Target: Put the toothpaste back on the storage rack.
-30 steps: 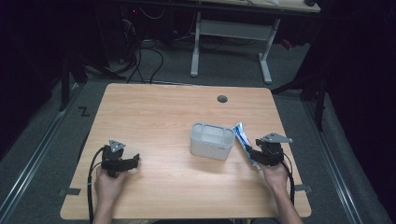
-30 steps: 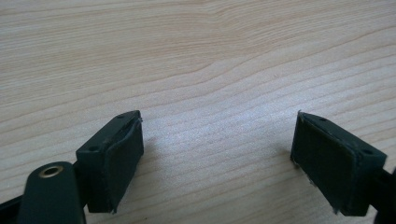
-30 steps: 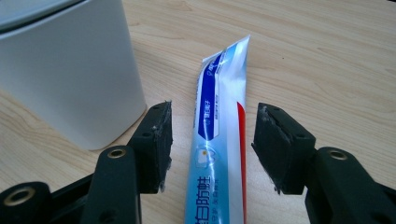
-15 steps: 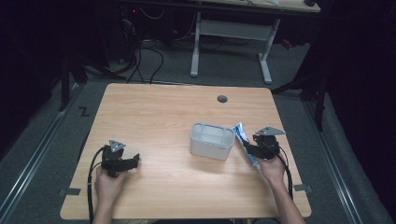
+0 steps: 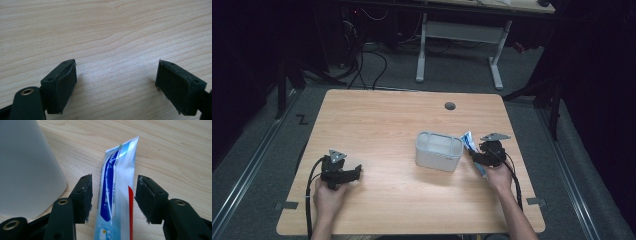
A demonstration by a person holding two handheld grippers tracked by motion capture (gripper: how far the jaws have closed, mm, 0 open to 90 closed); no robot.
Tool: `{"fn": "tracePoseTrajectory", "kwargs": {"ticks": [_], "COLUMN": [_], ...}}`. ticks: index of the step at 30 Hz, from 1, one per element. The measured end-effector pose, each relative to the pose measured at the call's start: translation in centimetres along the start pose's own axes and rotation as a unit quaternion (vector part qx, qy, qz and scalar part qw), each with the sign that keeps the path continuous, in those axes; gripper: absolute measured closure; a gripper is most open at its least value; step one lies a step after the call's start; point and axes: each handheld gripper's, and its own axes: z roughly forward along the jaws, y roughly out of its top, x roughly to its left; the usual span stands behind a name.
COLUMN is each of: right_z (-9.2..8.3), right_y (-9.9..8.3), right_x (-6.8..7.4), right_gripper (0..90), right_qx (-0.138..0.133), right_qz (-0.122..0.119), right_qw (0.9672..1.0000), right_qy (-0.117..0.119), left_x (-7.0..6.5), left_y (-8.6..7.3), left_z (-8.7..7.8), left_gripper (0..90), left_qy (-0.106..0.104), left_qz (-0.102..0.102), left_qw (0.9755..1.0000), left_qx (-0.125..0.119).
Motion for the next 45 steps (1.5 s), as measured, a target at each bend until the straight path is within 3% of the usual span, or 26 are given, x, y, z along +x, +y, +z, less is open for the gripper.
{"fn": "tracePoseTrajectory", "kwargs": {"ticks": [6, 22, 27, 35, 45], "right_z": [1.1, 3.1, 3.4, 3.8, 3.9], "right_y": [0.5, 1.4, 1.3, 1.6, 1.5], "right_x": [0.3, 0.0, -0.5, -0.3, -1.2], "right_gripper": [46.8, 45.8, 45.9, 46.1, 48.7], "right_qx": [0.019, 0.056, 0.067, 0.092, 0.095], "right_qz": [-0.004, 0.015, 0.027, 0.016, 0.05], "right_qw": [0.9998, 0.9982, 0.9974, 0.9956, 0.9941], "right_qy": [-0.001, -0.016, -0.007, -0.012, 0.014], "left_x": [0.0, 0.0, 0.0, 0.0, 0.0], "left_y": [0.0, 0.0, 0.0, 0.0, 0.0], "left_z": [0.0, 0.0, 0.0, 0.0, 0.0], "left_gripper": [17.3, 17.4, 17.3, 17.4, 17.4], "left_qy": [0.0, 0.0, 0.0, 0.0, -0.001], "left_qz": [0.0, 0.0, 0.001, 0.001, 0.0], "left_qw": [1.0, 1.0, 1.0, 1.0, 1.0], "left_qx": [0.0, 0.0, 0.001, 0.001, 0.0]}}
